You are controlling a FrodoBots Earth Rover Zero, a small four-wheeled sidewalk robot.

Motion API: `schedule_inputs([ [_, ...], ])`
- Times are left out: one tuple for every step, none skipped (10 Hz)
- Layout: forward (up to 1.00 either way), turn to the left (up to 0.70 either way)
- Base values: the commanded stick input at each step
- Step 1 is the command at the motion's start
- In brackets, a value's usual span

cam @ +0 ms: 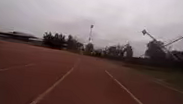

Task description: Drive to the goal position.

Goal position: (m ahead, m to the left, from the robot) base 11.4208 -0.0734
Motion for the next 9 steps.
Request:
schedule_inputs([
  [0.70,0.00],
  [0.70,0.00],
  [0.70,0.00],
  [0.70,0.00],
  [0.70,0.00],
  [0.70,0.00],
  [0.70,0.00],
  [0.70,0.00],
  [0.70,0.00],
])
